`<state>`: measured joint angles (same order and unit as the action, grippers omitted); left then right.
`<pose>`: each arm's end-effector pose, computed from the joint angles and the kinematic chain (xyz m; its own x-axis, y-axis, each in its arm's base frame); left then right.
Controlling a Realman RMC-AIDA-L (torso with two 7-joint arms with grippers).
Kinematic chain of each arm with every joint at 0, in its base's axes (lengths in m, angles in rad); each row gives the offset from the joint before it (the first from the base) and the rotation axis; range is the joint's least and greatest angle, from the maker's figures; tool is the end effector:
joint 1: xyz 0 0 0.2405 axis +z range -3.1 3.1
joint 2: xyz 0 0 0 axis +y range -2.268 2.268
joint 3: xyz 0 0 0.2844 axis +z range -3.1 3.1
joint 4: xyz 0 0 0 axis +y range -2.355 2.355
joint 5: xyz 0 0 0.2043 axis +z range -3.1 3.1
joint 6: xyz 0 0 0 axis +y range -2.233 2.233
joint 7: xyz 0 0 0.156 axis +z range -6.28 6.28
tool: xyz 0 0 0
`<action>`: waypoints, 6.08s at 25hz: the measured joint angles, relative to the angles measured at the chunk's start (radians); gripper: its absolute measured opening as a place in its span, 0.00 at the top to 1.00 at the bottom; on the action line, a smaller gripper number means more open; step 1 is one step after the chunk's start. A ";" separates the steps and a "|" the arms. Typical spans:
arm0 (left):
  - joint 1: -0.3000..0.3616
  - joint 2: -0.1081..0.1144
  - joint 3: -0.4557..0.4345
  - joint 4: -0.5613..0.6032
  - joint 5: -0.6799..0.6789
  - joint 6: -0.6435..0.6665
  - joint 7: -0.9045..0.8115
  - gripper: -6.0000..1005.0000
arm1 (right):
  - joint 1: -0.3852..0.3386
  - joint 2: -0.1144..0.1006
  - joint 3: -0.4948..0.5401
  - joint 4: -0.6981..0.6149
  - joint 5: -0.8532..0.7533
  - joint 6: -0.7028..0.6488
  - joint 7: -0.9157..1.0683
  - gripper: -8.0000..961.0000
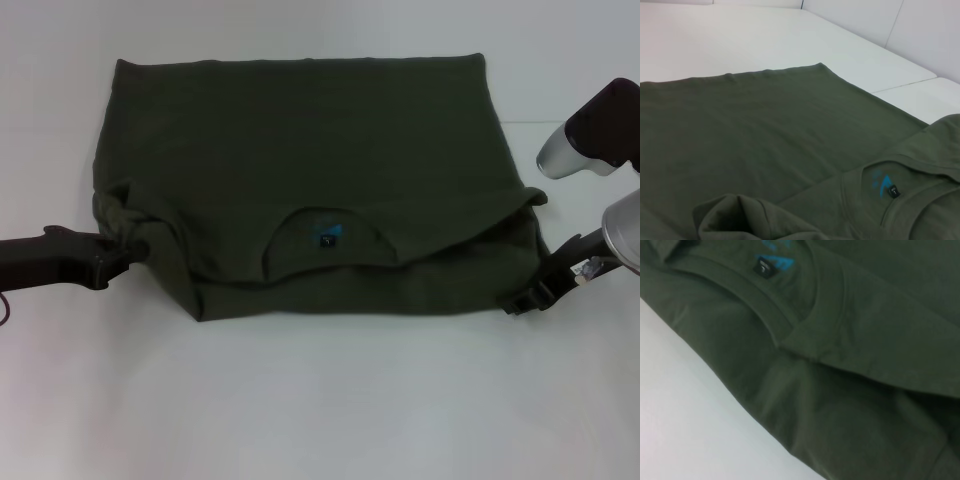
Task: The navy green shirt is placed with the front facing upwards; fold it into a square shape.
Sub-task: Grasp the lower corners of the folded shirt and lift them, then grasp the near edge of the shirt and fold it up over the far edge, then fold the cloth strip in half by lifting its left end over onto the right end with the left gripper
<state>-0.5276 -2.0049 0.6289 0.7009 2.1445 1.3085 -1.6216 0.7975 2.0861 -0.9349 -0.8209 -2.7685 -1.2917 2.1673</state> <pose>-0.3321 0.3769 0.0224 0.7295 0.5336 0.4279 0.6789 -0.6407 -0.3586 0.2672 0.4190 -0.0270 0.7352 -0.6589 0.1593 -0.5336 -0.7075 -0.4633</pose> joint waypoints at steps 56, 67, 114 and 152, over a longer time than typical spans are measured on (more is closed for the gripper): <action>0.036 0.116 -0.267 -0.002 0.258 0.610 -0.180 0.88 | -0.281 -0.208 0.526 0.130 0.257 -0.609 -0.583 0.94; 0.000 0.124 -0.398 -0.009 0.219 0.507 -0.245 0.87 | -0.215 -0.215 0.651 0.211 0.401 -0.469 -0.546 0.94; -0.209 -0.061 -0.158 -0.071 0.074 -0.447 -0.170 0.85 | -0.002 -0.042 0.534 0.405 0.581 0.491 -0.435 0.93; -0.068 0.129 -0.124 -0.076 0.275 0.086 -0.720 0.05 | -0.227 -0.131 0.249 0.226 0.767 -0.355 -0.651 0.02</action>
<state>-0.5952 -1.8759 0.5046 0.6253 2.4197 1.3950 -2.3412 0.5708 1.9552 -0.6861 -0.5949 -2.0018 -1.6466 1.5167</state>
